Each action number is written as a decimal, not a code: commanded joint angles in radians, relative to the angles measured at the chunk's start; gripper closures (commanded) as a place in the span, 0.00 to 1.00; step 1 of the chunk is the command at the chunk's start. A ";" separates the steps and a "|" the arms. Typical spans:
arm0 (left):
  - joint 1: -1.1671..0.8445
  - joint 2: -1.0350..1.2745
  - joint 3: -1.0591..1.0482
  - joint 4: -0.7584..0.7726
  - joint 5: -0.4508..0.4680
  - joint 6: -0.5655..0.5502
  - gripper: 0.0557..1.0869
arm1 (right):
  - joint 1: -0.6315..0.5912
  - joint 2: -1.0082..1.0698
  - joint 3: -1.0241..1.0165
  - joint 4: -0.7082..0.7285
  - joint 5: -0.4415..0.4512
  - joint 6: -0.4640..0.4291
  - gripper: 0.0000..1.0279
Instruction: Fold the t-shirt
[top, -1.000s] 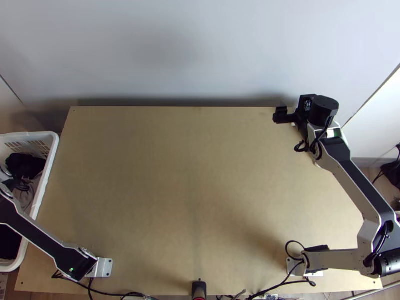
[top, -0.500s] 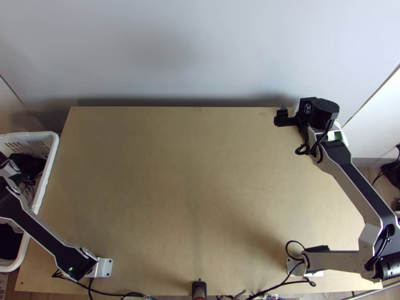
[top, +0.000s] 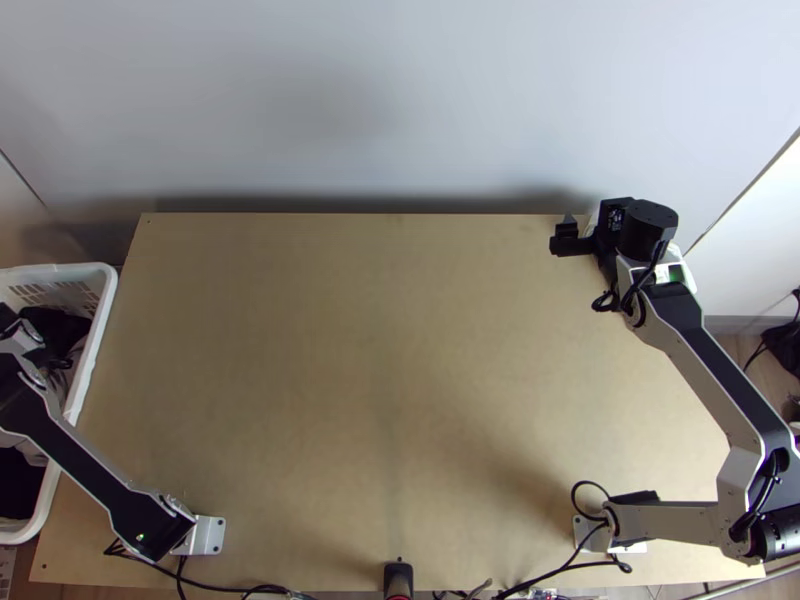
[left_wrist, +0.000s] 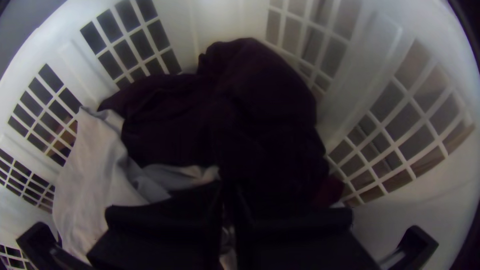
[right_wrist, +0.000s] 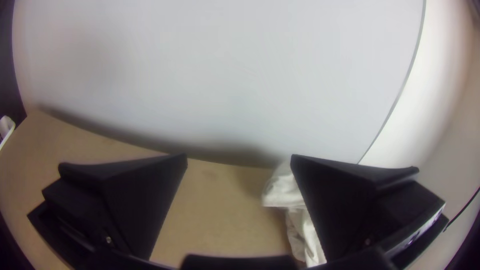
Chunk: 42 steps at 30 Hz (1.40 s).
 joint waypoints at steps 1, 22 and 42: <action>0.006 0.015 0.004 0.002 -0.027 0.032 0.96 | -0.005 0.000 -0.001 0.000 0.003 -0.005 0.07; 0.021 -0.272 -0.224 -0.136 -0.004 0.052 0.96 | 0.013 0.037 0.000 0.001 0.003 0.018 0.07; 0.049 -0.626 -0.563 -0.067 0.152 0.083 0.96 | 0.033 0.034 -0.014 -0.003 0.012 0.024 0.07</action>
